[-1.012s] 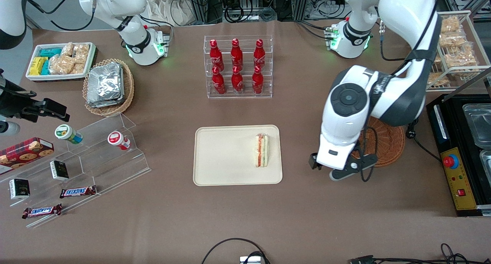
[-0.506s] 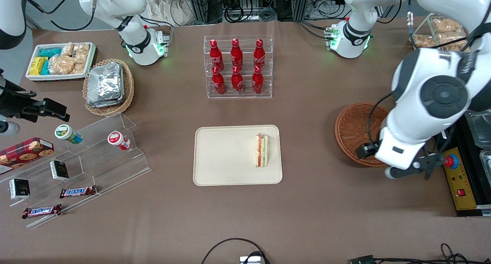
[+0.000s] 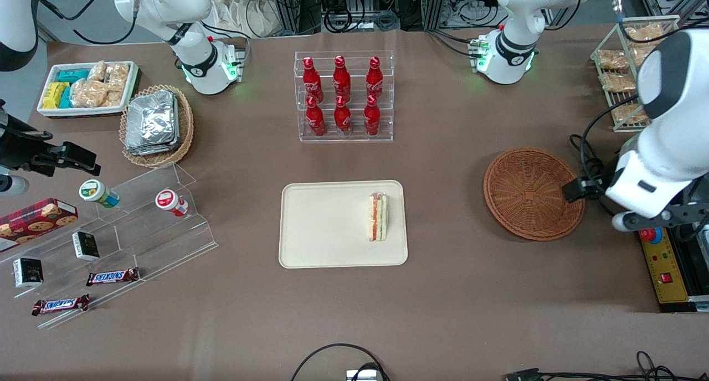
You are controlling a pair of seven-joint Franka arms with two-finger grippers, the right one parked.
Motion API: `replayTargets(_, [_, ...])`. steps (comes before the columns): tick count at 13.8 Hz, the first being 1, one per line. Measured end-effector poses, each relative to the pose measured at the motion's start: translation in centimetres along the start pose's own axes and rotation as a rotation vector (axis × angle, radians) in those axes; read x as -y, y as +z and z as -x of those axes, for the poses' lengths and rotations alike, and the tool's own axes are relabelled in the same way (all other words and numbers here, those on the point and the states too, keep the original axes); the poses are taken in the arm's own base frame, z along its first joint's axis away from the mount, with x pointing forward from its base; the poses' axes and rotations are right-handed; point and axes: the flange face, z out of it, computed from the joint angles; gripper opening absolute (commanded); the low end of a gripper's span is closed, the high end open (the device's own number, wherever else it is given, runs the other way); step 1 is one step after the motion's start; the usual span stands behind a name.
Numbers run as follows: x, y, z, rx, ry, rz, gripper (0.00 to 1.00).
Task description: Place sandwich from basket to tray
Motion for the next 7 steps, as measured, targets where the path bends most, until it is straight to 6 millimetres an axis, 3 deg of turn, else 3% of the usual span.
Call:
replayTargets(3, [2.4,-2.1,2.5,-0.014,0.056,0.026,1.0])
replayTargets(7, [3.2,-4.4,6.1,-0.002,0.109,0.029,1.0])
